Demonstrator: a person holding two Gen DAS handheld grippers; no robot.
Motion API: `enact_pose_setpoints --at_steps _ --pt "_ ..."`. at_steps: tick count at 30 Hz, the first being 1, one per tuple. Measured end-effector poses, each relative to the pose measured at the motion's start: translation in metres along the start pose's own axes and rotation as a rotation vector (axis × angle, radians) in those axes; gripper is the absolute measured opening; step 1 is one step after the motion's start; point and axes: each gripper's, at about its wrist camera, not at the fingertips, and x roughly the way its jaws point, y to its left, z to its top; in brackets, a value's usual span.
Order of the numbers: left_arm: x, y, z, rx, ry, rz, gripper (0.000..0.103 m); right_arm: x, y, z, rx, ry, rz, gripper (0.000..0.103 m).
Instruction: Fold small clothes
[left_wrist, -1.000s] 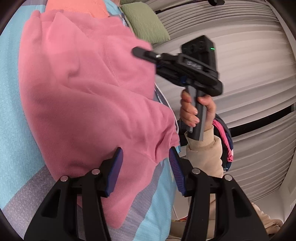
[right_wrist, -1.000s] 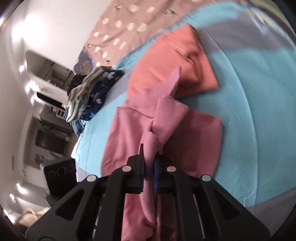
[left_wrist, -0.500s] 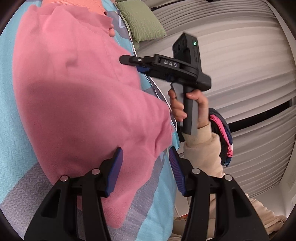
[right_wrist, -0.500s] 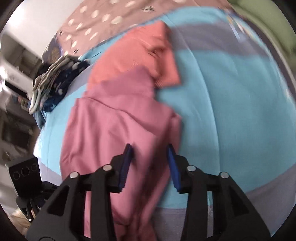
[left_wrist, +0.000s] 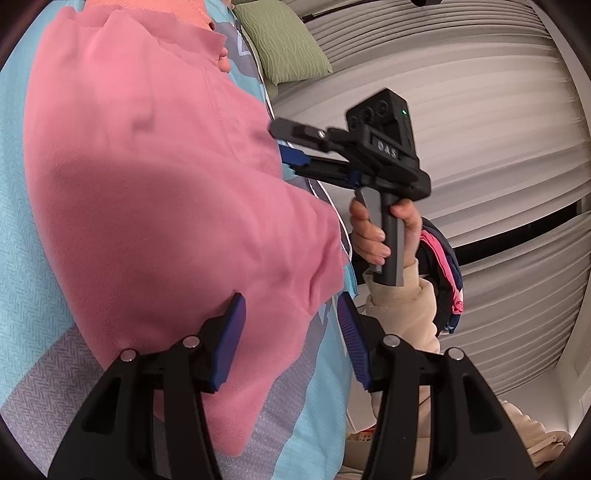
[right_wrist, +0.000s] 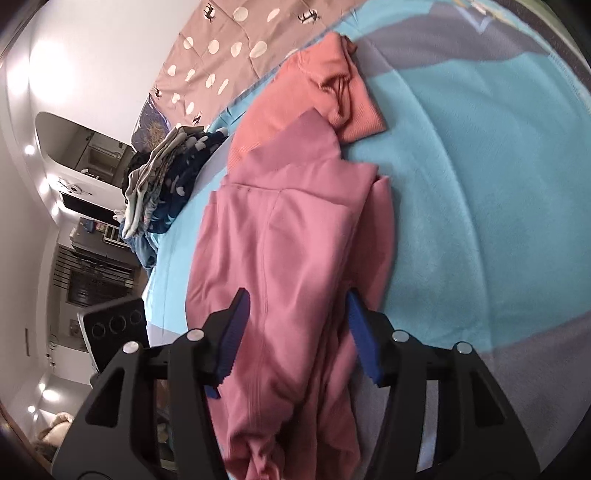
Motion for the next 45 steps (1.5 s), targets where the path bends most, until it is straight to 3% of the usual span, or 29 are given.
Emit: enact_pose_setpoints --at_steps 3,5,6,8,9,10,14,20,21,22,24,27,32,35,38,39,40,42,45 --pt "-0.001 0.000 -0.001 -0.002 0.000 -0.003 0.052 0.002 0.008 0.005 -0.030 -0.026 -0.017 0.043" --pt "-0.001 0.000 -0.001 -0.002 0.001 -0.004 0.052 0.009 0.013 0.013 -0.033 -0.019 -0.038 0.043" --pt "-0.001 0.001 -0.001 -0.003 0.002 -0.006 0.052 0.014 0.015 0.017 -0.034 -0.012 -0.060 0.038" --pt "-0.002 0.002 -0.002 -0.006 0.002 -0.010 0.052 0.018 0.018 0.023 -0.041 -0.022 -0.103 0.016" --pt "-0.003 0.001 -0.003 -0.007 0.001 -0.012 0.052 0.017 0.019 0.024 -0.045 -0.033 -0.110 0.009" --pt "-0.004 0.001 -0.003 -0.009 -0.002 -0.014 0.052 0.013 0.025 0.025 -0.065 -0.054 -0.100 0.009" --pt "-0.006 0.003 -0.005 -0.011 -0.006 -0.021 0.052 -0.010 0.057 0.018 -0.180 -0.115 -0.122 0.008" --pt "-0.005 0.002 -0.009 0.008 -0.002 -0.007 0.052 -0.011 0.090 0.017 -0.313 -0.087 -0.323 0.010" --pt "-0.004 0.002 -0.009 0.007 -0.001 -0.008 0.052 -0.008 0.089 0.017 -0.324 -0.086 -0.373 0.015" --pt "-0.005 0.002 -0.010 0.007 -0.001 -0.010 0.052 -0.005 0.087 0.016 -0.328 -0.087 -0.405 0.029" --pt "-0.005 0.001 -0.011 0.008 0.001 -0.009 0.052 -0.003 0.075 0.017 -0.308 -0.098 -0.433 0.045" --pt "-0.004 -0.002 -0.011 0.009 0.002 -0.010 0.052 -0.002 0.059 0.018 -0.288 -0.105 -0.381 0.045" --pt "-0.003 -0.005 -0.012 0.006 0.003 -0.015 0.052 0.010 0.053 0.030 -0.337 -0.055 -0.386 0.047" --pt "-0.002 -0.007 -0.014 0.008 0.004 -0.015 0.052 0.016 0.036 0.040 -0.243 -0.014 -0.298 0.048" --pt "-0.008 -0.001 -0.011 0.006 0.003 -0.019 0.052 0.015 0.024 0.039 -0.207 -0.006 -0.277 0.048" --pt "-0.009 -0.001 -0.011 0.006 0.004 -0.019 0.052 0.014 0.021 0.038 -0.189 -0.001 -0.247 0.044" --pt "-0.008 -0.001 -0.012 0.006 0.004 -0.020 0.052 0.013 0.016 0.036 -0.165 -0.002 -0.210 0.027" --pt "-0.009 -0.001 -0.012 0.005 0.003 -0.022 0.052 0.006 0.016 0.030 -0.174 -0.033 -0.203 0.013" --pt "-0.011 0.000 -0.010 0.005 0.004 -0.023 0.052 -0.004 0.030 0.022 -0.248 -0.074 -0.191 0.011"
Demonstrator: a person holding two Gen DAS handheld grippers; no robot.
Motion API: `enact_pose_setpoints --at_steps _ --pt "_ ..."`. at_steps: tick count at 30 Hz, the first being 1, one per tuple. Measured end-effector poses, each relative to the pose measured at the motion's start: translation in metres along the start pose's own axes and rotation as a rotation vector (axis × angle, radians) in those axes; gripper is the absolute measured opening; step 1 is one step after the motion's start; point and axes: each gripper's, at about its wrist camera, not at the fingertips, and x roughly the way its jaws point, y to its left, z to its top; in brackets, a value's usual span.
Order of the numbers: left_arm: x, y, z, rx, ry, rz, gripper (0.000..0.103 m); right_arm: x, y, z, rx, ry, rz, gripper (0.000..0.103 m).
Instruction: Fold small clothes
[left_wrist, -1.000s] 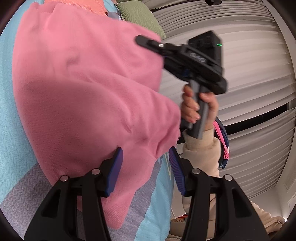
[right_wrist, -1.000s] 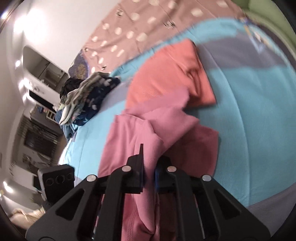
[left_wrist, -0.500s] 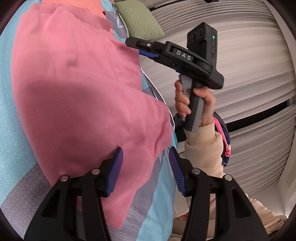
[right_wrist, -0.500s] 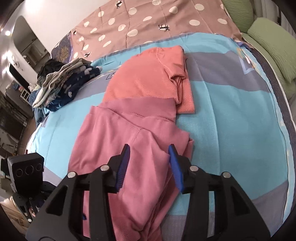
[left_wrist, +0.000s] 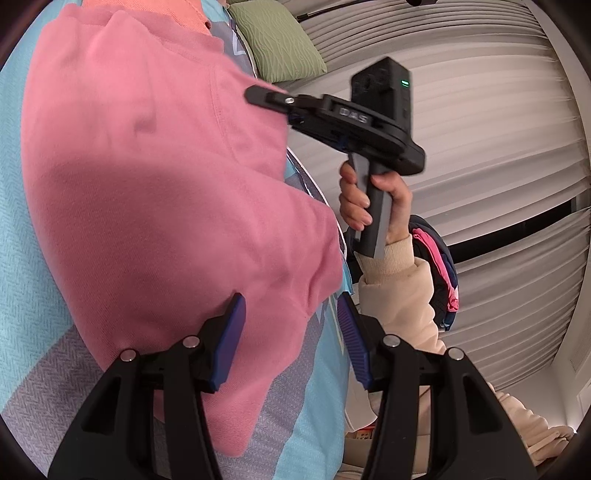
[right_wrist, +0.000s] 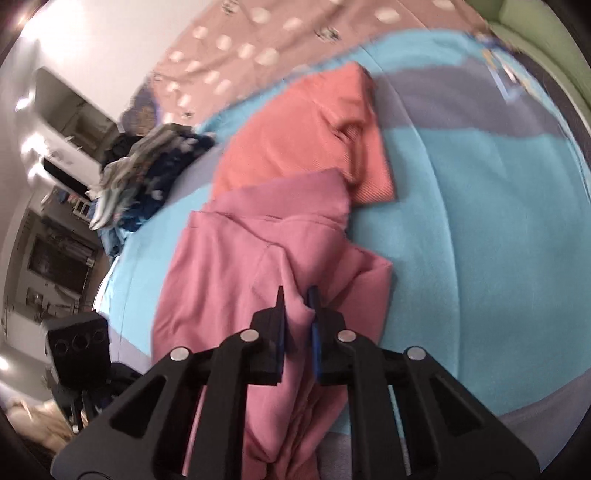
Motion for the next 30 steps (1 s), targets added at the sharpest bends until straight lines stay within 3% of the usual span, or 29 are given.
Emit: enact_pose_setpoints --at_steps 3,7,12,18,21,23,25,28,30 --pt "0.000 0.000 0.001 0.000 -0.001 0.001 0.052 -0.007 0.017 -0.001 -0.084 -0.013 -0.079 0.011" --pt "0.001 0.000 0.000 0.004 -0.001 0.005 0.052 -0.012 0.044 -0.010 -0.186 -0.037 -0.210 0.021" --pt "0.002 -0.001 0.000 0.003 -0.001 0.003 0.052 0.009 0.058 -0.024 -0.288 0.038 -0.301 0.021" --pt "0.002 -0.001 0.000 0.004 -0.001 0.003 0.052 0.022 0.036 -0.015 -0.203 0.048 -0.299 0.030" --pt "0.003 -0.002 0.000 0.005 0.000 0.002 0.052 0.021 0.027 -0.013 -0.180 0.032 -0.293 0.048" --pt "0.003 -0.002 0.000 0.004 -0.001 0.001 0.052 0.024 0.023 -0.012 -0.175 0.046 -0.298 0.048" --pt "0.004 -0.003 0.000 0.004 -0.001 -0.001 0.052 0.020 0.021 -0.012 -0.159 0.023 -0.224 0.032" --pt "0.004 -0.003 0.000 0.003 -0.001 -0.001 0.052 0.017 0.030 -0.010 -0.202 -0.020 -0.219 0.032" --pt "0.003 -0.003 0.000 0.004 -0.001 -0.002 0.052 0.026 0.034 -0.005 -0.227 0.014 -0.253 0.034"
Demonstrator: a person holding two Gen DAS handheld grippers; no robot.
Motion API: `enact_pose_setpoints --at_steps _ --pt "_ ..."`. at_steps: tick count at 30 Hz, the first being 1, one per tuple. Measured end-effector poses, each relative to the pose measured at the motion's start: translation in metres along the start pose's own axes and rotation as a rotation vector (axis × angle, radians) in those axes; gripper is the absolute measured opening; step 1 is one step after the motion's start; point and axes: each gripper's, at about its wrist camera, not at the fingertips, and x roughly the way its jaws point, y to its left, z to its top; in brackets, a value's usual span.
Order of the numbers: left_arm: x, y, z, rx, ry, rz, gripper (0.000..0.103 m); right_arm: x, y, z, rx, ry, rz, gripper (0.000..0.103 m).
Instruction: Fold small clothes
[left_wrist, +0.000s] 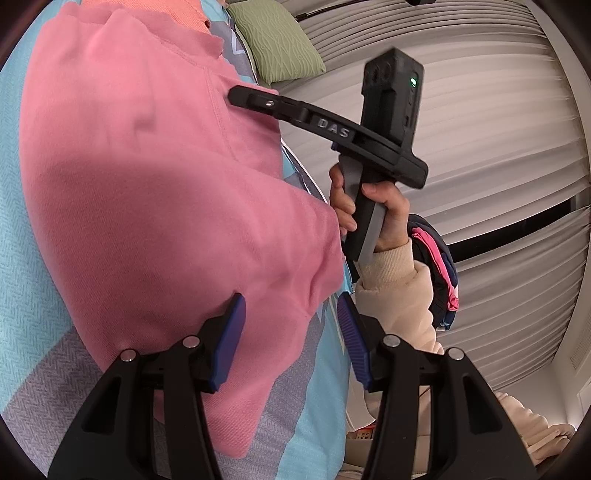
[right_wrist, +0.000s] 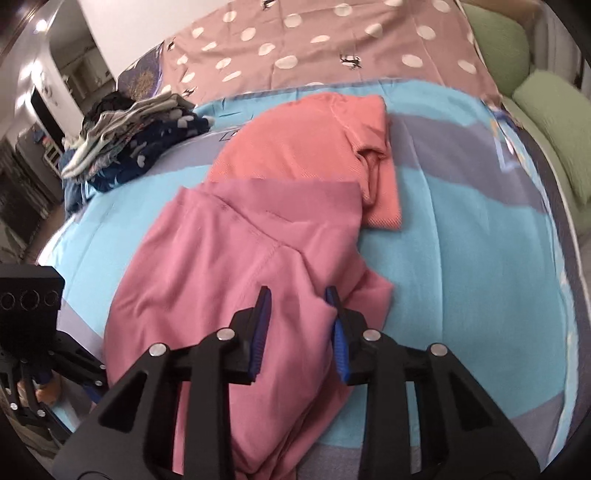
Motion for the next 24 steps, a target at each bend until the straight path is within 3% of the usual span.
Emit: enact_pose_setpoints --at_steps 5,10,14,16,17,19,21,24 --pt "-0.001 0.001 0.000 -0.001 -0.001 -0.001 0.052 0.014 0.000 0.013 0.001 0.030 0.005 0.038" --pt "-0.001 0.001 0.000 -0.001 0.000 -0.001 0.052 0.009 0.016 0.013 -0.058 -0.014 -0.017 0.034" --pt "-0.001 0.001 0.000 -0.002 -0.001 -0.005 0.052 0.019 0.023 0.010 -0.121 0.042 -0.070 0.034" --pt "-0.001 0.000 0.000 -0.001 0.000 -0.006 0.052 0.020 0.016 0.012 -0.089 0.045 -0.050 0.034" --pt "0.000 0.000 0.000 -0.001 -0.001 -0.006 0.052 0.020 0.012 0.013 -0.068 0.036 -0.041 0.032" --pt "0.000 0.000 0.000 -0.001 -0.001 -0.006 0.052 0.016 0.008 0.011 -0.055 0.012 -0.052 0.015" --pt "0.000 -0.001 -0.001 0.000 -0.001 -0.006 0.052 0.011 0.015 0.006 -0.088 -0.018 -0.072 0.011" --pt "0.000 0.000 -0.001 0.002 -0.001 -0.006 0.052 0.006 0.033 -0.002 -0.174 -0.050 -0.188 0.009"
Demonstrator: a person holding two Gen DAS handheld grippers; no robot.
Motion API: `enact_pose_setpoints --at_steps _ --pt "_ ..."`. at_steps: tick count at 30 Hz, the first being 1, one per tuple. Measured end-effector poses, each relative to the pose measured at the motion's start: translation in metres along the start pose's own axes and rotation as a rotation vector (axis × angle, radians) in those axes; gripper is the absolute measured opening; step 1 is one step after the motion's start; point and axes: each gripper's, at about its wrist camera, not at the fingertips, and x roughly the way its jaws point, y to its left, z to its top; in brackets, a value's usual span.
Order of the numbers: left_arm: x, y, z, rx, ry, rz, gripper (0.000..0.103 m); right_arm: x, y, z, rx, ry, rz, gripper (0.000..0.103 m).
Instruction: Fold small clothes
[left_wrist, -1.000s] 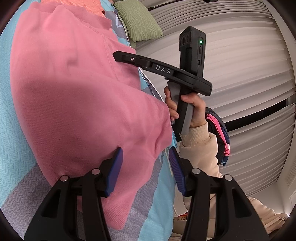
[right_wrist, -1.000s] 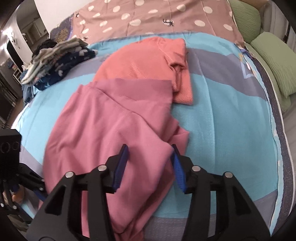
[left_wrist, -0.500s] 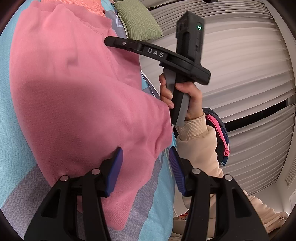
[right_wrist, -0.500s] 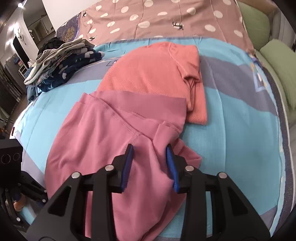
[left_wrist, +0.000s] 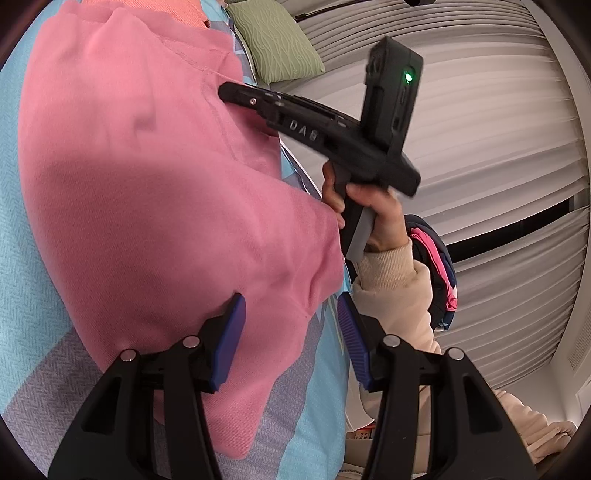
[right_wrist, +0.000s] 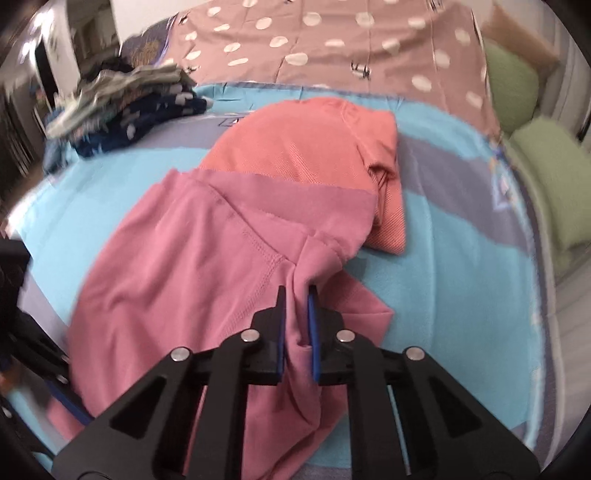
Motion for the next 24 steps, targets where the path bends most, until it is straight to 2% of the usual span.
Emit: enact_pose_setpoints --at_steps 7,14,17,18,19,20,23,24 --pt "0.000 0.001 -0.001 0.002 0.000 0.002 0.052 -0.029 0.038 -0.002 -0.146 -0.090 -0.209 0.009" --pt "0.001 -0.001 -0.001 0.003 -0.001 0.002 0.052 -0.038 0.059 -0.002 -0.266 -0.122 -0.302 0.010" --pt "-0.001 0.000 -0.002 0.003 -0.002 -0.005 0.052 -0.029 0.059 -0.012 -0.310 -0.110 -0.271 0.013" --pt "-0.001 0.000 -0.002 0.002 -0.003 -0.008 0.052 -0.026 0.058 -0.014 -0.319 -0.103 -0.253 0.022" --pt "-0.001 0.001 -0.003 0.002 -0.005 -0.010 0.052 -0.023 0.054 -0.015 -0.326 -0.099 -0.256 0.042" --pt "-0.001 0.000 -0.003 0.003 -0.005 -0.010 0.052 -0.021 0.049 -0.016 -0.333 -0.106 -0.265 0.051" --pt "-0.005 0.004 -0.003 0.014 -0.006 -0.011 0.052 -0.025 0.033 -0.011 -0.319 -0.111 -0.200 0.060" --pt "-0.005 0.004 -0.003 0.020 -0.006 -0.012 0.052 -0.028 0.021 -0.003 -0.290 -0.112 -0.113 0.067"
